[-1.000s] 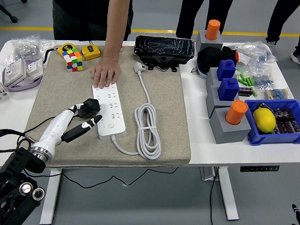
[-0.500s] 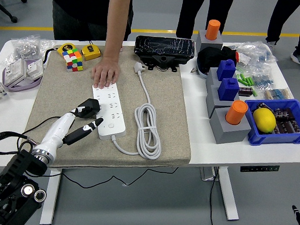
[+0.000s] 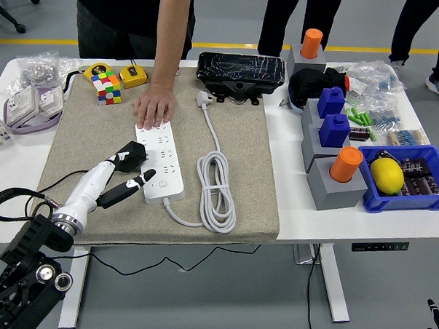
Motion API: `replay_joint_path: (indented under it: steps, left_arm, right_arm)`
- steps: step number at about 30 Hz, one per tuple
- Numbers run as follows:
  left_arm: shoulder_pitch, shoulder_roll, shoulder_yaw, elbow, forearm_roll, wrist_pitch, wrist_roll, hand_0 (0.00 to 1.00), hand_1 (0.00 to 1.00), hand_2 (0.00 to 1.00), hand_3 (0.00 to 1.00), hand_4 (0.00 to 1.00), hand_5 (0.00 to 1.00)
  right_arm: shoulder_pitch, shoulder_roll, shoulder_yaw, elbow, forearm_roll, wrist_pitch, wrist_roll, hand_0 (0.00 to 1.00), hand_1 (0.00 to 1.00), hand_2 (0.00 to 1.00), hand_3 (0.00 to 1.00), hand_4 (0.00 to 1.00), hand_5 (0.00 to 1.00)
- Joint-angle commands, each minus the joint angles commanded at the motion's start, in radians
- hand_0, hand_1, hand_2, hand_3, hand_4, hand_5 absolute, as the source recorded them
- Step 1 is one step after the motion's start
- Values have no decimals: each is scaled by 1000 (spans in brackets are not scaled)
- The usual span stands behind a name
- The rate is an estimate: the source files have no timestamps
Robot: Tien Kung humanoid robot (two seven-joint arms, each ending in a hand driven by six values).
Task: Pick up the plug,place it near the board,insert it into the board,press the button
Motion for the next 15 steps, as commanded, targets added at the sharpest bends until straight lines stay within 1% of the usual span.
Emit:
replay_joint_path:
  steps: [8, 15]
  left_arm:
    - [-31, -3, 23, 7, 7, -2, 2, 998, 975, 946, 916, 998, 998]
    - [-41, -4, 46, 11, 12, -2, 2, 998, 975, 945, 915, 998, 998]
  right_arm:
    - [4, -1, 1, 0, 0, -1, 1, 998, 846, 757, 799, 998, 998]
    - [3, -1, 2, 0, 1, -1, 2, 998, 846, 757, 799, 998, 998]
